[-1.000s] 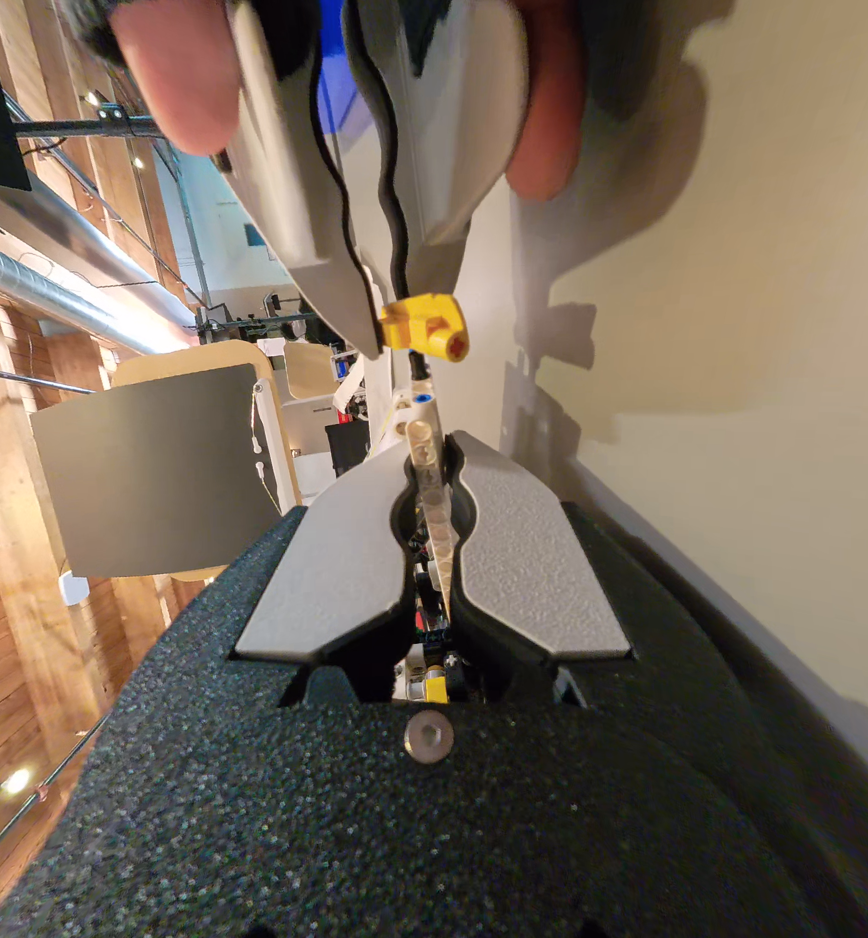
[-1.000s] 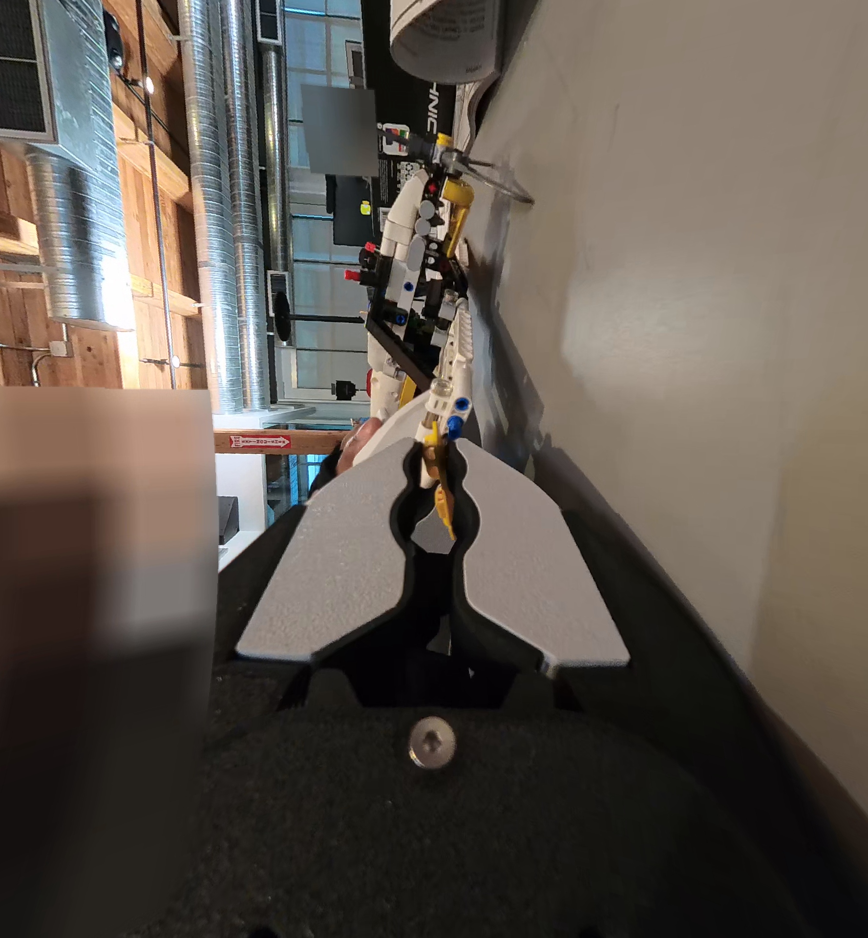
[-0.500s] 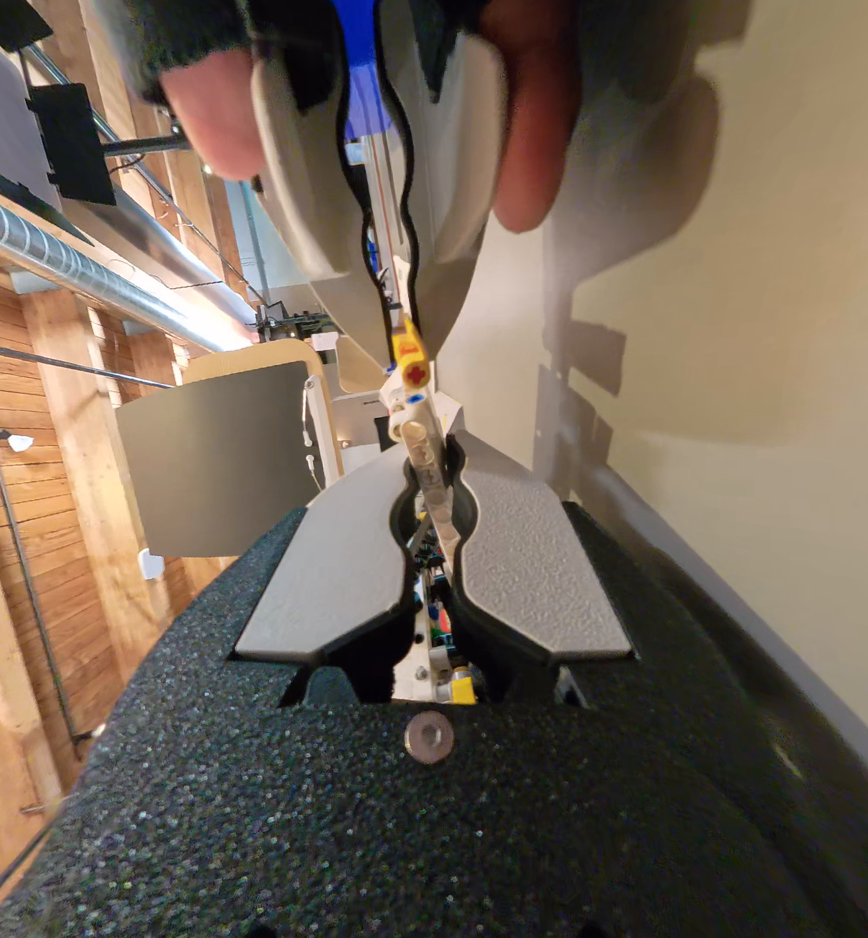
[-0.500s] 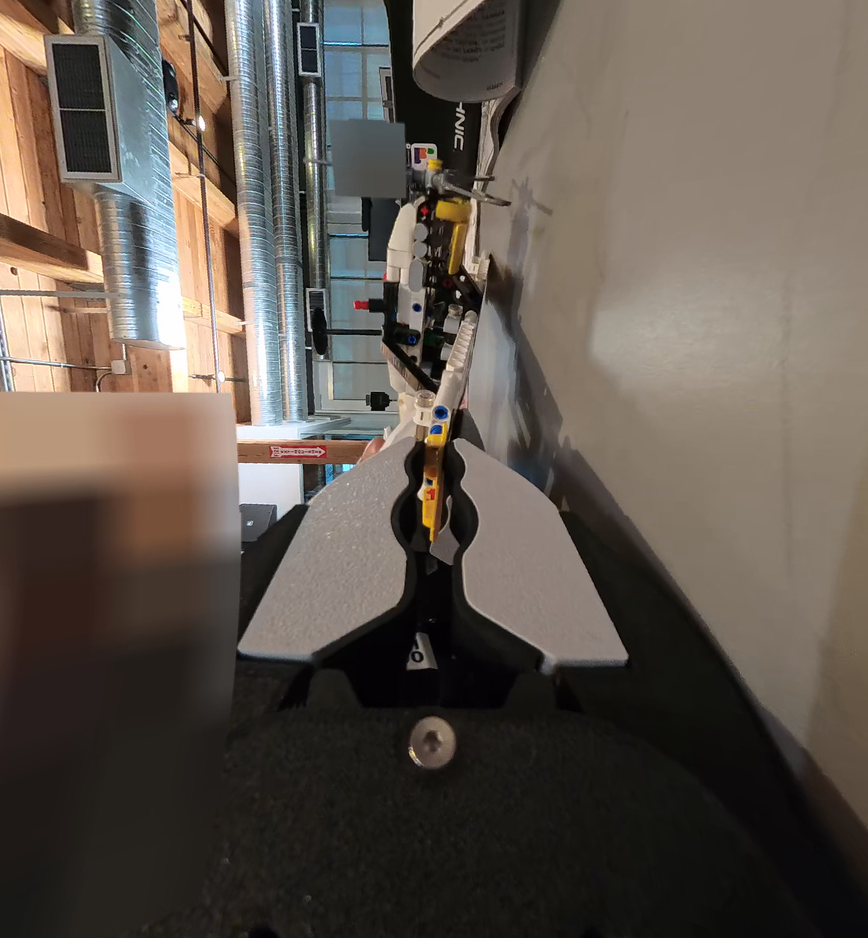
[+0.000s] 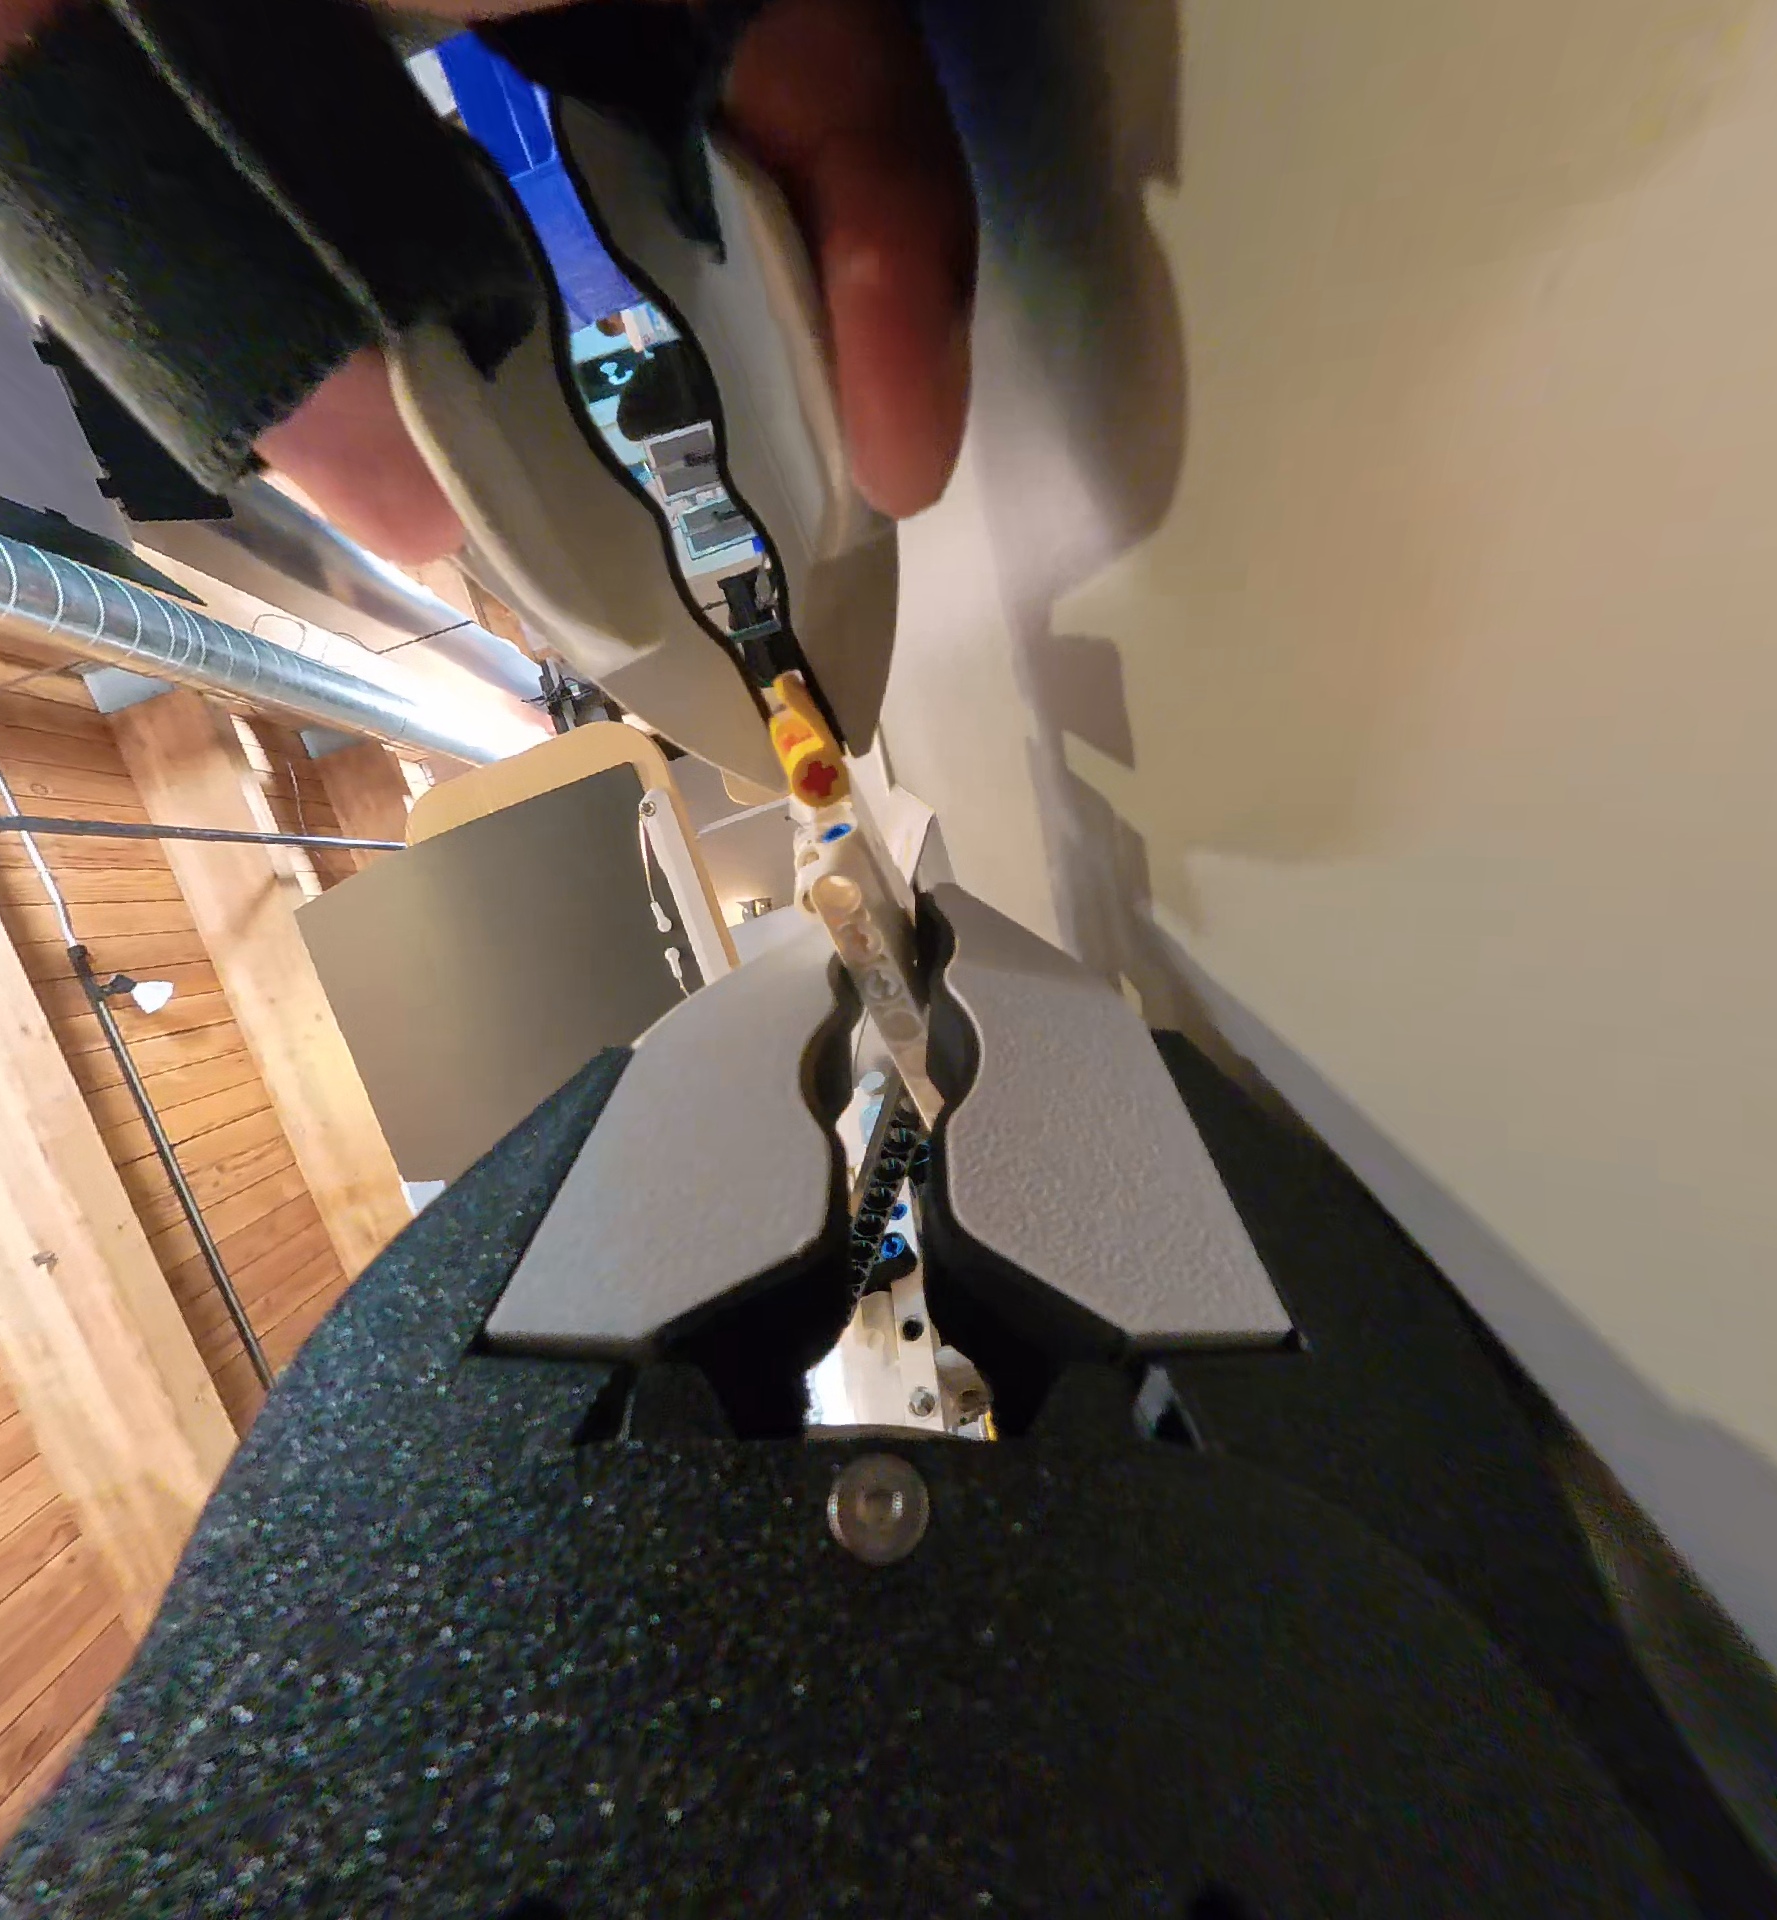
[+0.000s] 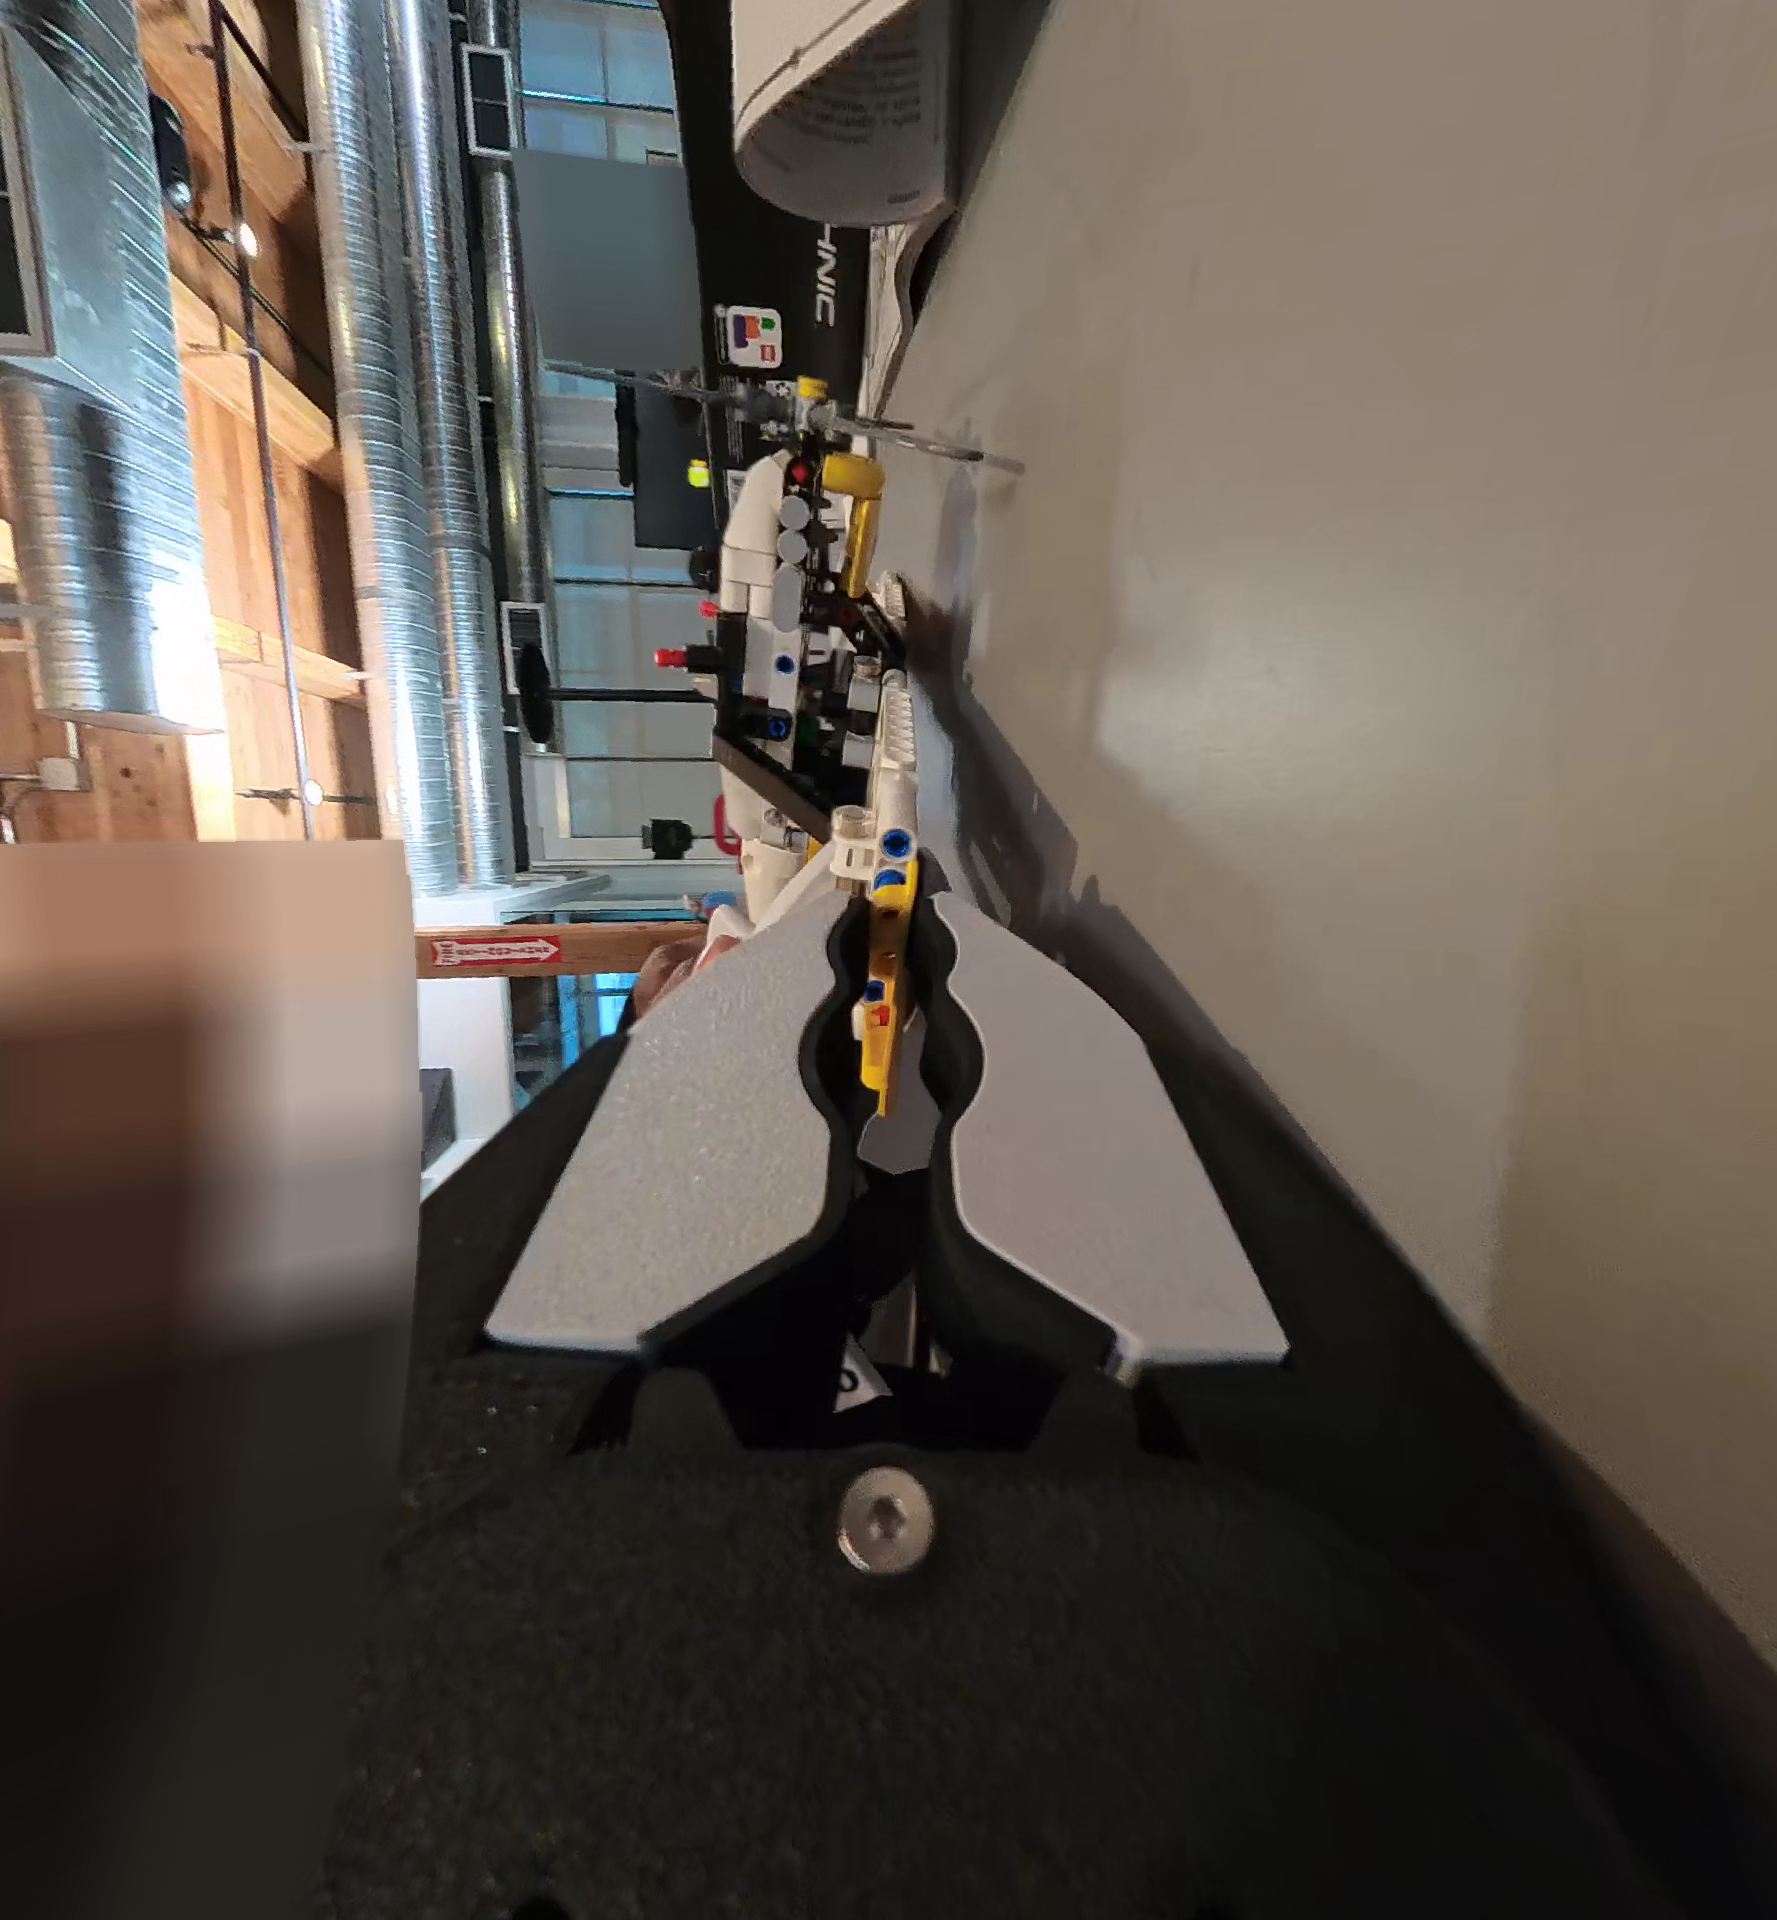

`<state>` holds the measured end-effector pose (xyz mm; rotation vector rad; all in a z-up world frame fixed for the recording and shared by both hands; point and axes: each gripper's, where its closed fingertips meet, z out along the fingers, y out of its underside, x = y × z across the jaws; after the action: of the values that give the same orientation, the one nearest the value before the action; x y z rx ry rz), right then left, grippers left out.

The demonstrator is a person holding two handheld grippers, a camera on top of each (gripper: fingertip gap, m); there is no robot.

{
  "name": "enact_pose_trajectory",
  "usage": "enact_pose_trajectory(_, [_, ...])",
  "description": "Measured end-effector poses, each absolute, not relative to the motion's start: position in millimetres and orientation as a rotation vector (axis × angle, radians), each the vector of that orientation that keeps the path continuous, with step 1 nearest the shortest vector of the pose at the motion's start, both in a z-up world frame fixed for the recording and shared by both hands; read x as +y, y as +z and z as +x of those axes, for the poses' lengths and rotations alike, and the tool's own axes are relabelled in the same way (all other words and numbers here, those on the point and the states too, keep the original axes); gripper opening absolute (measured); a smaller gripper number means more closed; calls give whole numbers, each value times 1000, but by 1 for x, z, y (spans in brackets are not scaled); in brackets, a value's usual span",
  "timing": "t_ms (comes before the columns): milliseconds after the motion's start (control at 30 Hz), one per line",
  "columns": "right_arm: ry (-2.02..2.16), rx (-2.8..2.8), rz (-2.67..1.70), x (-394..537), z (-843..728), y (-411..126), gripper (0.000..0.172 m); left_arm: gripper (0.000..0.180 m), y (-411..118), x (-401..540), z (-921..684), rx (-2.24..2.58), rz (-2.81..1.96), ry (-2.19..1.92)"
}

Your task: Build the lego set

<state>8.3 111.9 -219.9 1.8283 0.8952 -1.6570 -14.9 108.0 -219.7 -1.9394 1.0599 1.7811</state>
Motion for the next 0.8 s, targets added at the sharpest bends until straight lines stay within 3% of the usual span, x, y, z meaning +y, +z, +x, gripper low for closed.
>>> enact_pose_trajectory(467, [-1580,997,1662,102,16,-214,8,6,-214,106,-10,1231,-1847,1616])
enact_pose_trajectory(800, [-1602,906,1906,109,8,-229,8,6,-226,106,-13,1095,-2041,1705])
